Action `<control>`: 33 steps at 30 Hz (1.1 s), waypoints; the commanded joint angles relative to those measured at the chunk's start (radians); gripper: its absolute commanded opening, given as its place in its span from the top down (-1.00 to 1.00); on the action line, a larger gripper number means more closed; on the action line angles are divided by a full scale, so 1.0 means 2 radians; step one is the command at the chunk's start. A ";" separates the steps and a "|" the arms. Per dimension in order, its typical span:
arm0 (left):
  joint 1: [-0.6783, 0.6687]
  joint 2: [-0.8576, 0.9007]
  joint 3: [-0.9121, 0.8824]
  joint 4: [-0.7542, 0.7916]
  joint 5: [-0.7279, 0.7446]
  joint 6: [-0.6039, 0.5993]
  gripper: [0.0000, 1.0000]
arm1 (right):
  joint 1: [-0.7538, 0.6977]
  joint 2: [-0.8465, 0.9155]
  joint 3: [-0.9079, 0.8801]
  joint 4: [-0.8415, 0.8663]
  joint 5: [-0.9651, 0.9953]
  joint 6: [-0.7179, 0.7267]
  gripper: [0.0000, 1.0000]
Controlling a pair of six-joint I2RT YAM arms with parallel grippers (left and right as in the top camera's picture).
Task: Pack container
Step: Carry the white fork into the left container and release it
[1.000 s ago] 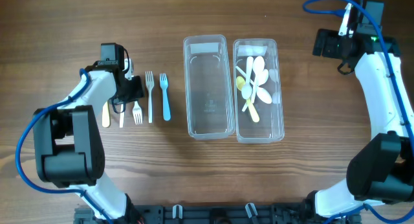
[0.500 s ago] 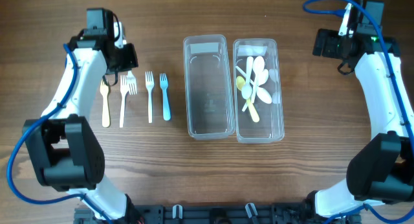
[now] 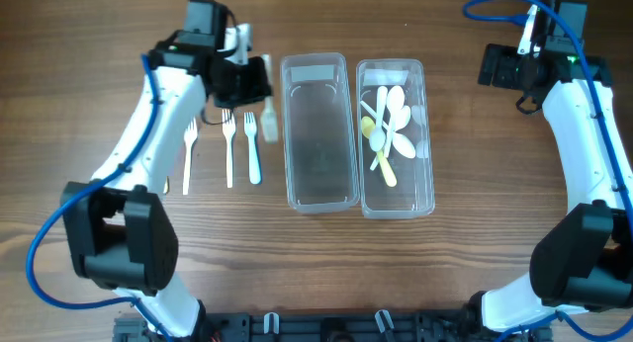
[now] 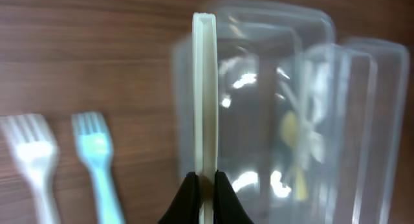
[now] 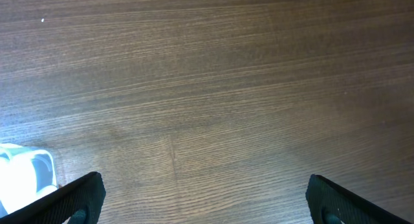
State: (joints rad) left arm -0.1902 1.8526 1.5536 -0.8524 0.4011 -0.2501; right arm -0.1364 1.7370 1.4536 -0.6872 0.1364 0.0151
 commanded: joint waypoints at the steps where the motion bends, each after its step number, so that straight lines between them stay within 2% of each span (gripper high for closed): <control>1: -0.039 -0.011 0.009 0.004 0.040 -0.018 0.92 | 0.002 -0.011 0.009 0.001 0.007 0.005 -1.00; 4: -0.070 -0.011 0.009 0.011 0.038 -0.030 0.92 | 0.002 -0.011 0.009 0.001 0.007 0.006 -0.99; 8: -0.104 -0.011 0.009 0.017 -0.018 -0.081 0.92 | 0.002 -0.011 0.009 0.001 0.007 0.006 -0.99; 12: -0.123 -0.011 0.009 0.019 -0.029 -0.093 0.92 | 0.002 -0.011 0.009 0.001 0.007 0.006 -0.99; 16: -0.136 -0.011 0.009 0.015 -0.059 -0.142 0.92 | 0.002 -0.011 0.009 0.001 0.007 0.006 -0.99; 26: -0.146 -0.007 0.009 0.014 -0.096 -0.154 0.91 | 0.002 -0.011 0.009 0.001 0.007 0.006 -0.99; 27: -0.145 -0.007 0.009 0.015 -0.097 -0.153 0.82 | 0.002 -0.011 0.009 0.001 0.007 0.005 -0.99; 28: -0.145 -0.007 0.009 0.016 -0.097 -0.152 0.49 | 0.002 -0.011 0.009 0.001 0.007 0.005 -1.00; 29: -0.145 -0.007 0.009 0.018 -0.097 -0.152 0.07 | 0.002 -0.011 0.009 0.001 0.007 0.006 -1.00; 30: -0.145 -0.007 0.009 0.019 -0.097 -0.152 -0.01 | 0.002 -0.011 0.009 0.001 0.007 0.006 -1.00; 33: -0.145 -0.007 0.009 0.021 -0.097 -0.152 -0.09 | 0.002 -0.011 0.009 0.001 0.007 0.006 -0.99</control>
State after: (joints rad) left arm -0.4778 1.8526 1.5536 -0.8181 0.2245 -0.5446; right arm -0.1364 1.7370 1.4536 -0.6872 0.1364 0.0151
